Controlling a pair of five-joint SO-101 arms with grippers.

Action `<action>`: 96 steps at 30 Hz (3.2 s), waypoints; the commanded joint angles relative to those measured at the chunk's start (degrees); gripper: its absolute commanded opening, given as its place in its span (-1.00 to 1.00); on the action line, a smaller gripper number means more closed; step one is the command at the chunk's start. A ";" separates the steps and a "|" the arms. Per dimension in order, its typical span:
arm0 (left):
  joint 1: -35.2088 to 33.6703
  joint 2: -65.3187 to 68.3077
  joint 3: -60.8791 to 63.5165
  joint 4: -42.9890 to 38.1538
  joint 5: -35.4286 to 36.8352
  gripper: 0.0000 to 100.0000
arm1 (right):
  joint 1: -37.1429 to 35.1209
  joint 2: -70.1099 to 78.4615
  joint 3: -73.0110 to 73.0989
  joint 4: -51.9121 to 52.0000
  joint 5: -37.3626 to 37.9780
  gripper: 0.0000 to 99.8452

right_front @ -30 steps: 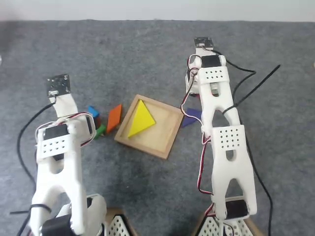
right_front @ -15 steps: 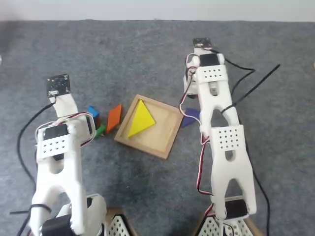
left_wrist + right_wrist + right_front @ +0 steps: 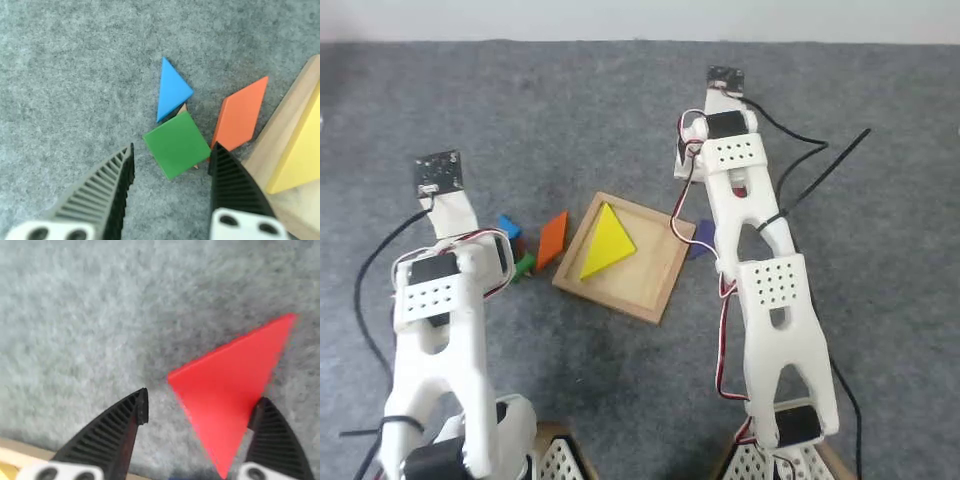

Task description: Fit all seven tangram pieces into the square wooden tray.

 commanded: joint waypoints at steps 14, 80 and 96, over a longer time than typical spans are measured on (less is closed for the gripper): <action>-0.09 -2.20 -0.31 -0.97 -0.53 -0.53 | 2.77 -2.07 -0.79 0.04 -11.34 -0.44; 1.93 -2.20 1.36 -2.55 -0.53 -0.53 | 9.71 -59.74 83.87 -26.59 4.92 -0.45; 2.02 -2.20 1.36 -2.55 -0.62 -0.53 | 10.95 -37.32 59.25 -27.47 -22.86 -0.25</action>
